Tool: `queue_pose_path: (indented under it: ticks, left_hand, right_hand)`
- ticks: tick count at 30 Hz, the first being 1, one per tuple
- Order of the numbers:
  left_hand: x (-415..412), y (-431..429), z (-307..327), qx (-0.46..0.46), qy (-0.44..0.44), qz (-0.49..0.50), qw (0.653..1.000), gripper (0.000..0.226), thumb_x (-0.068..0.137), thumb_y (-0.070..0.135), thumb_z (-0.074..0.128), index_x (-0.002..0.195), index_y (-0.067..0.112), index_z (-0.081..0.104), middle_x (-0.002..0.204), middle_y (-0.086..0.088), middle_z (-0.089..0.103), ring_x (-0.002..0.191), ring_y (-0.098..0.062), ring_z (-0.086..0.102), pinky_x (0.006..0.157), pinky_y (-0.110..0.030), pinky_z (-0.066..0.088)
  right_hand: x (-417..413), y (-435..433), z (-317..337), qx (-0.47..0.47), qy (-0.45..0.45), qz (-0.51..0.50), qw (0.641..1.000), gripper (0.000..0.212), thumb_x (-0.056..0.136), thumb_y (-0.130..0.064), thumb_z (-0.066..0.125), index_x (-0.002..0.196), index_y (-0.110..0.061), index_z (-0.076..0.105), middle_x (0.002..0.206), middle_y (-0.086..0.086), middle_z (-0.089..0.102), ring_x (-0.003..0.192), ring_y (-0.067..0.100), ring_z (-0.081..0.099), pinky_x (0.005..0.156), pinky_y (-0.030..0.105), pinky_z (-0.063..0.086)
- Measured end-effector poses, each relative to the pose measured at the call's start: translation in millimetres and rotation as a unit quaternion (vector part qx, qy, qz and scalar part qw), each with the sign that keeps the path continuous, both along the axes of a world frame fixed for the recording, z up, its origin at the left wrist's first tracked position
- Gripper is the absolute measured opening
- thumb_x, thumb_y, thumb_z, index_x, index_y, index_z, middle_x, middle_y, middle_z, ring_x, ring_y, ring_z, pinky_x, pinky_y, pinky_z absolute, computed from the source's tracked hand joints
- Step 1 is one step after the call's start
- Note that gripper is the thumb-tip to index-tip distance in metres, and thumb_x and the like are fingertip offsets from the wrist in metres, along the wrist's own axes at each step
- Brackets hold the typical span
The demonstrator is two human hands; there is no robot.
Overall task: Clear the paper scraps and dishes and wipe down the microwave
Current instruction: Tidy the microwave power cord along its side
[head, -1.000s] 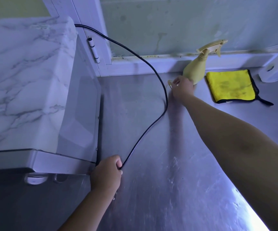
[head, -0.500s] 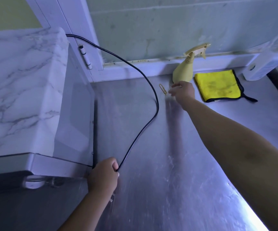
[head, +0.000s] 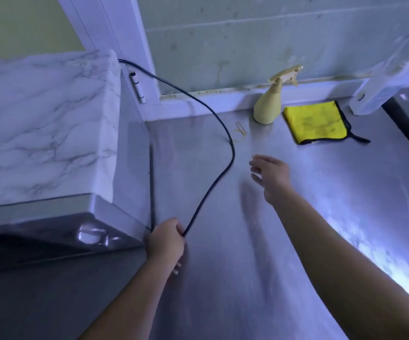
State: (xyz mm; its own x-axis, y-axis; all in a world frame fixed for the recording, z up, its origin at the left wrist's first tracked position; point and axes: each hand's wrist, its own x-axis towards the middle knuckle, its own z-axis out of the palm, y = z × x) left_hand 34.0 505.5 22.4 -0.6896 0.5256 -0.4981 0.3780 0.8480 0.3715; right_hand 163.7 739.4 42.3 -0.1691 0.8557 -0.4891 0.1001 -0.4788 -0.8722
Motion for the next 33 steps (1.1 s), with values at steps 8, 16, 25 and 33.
queue_pose_path:
  ticks: [8, 16, 25, 33]
  left_hand:
    - [5.7, -44.7, 4.1, 0.057, -0.123, -0.024, 0.990, 0.006, 0.076, 0.008, 0.070, 0.078, 0.012, 0.067, 0.080, -0.003, 0.069, 0.077, -0.022, 0.065, 0.068, -0.028, 0.053]
    - [59.0, -166.9, 18.6, 0.151, -0.325, 0.089, 0.929, 0.021, 0.081, 0.004, 0.077, 0.093, 0.016, 0.064, 0.086, -0.003, 0.067, 0.076, -0.016, 0.061, 0.074, -0.026, 0.047]
    - [51.7, -264.9, 30.4, 0.228, -0.342, 0.100, 0.906, 0.029, 0.084, 0.002, 0.072, 0.101, 0.025, 0.065, 0.081, 0.000, 0.067, 0.067, -0.004, 0.065, 0.058, -0.009, 0.045]
    - [35.7, -298.5, 41.3, 0.302, -0.426, 0.059, 0.850, 0.037, 0.091, -0.009, 0.047, 0.097, 0.013, 0.075, 0.094, -0.005, 0.074, 0.078, -0.016, 0.065, 0.067, -0.024, 0.046]
  right_hand:
    - [92.0, -213.0, 24.1, -0.229, 0.101, 0.082, 0.965, 0.013, 0.095, -0.006, 0.058, 0.092, -0.012, 0.070, 0.079, 0.000, 0.069, 0.081, 0.017, 0.063, 0.088, 0.035, 0.047]
    - [127.4, -314.9, 40.6, -0.219, 0.039, 0.079, 0.972, 0.013, 0.093, -0.003, 0.057, 0.096, -0.011, 0.066, 0.082, 0.005, 0.072, 0.087, 0.023, 0.064, 0.089, 0.037, 0.046]
    - [113.5, -389.1, 42.9, -0.141, -0.042, 0.015, 0.989, 0.027, 0.091, 0.005, 0.061, 0.111, -0.013, 0.058, 0.092, 0.016, 0.069, 0.077, 0.026, 0.062, 0.073, 0.036, 0.049]
    - [124.6, -393.8, 13.0, 0.021, -0.222, 0.067, 0.972, 0.023, 0.087, 0.006, 0.060, 0.074, -0.012, 0.067, 0.081, 0.012, 0.067, 0.060, 0.023, 0.059, 0.058, 0.029, 0.041]
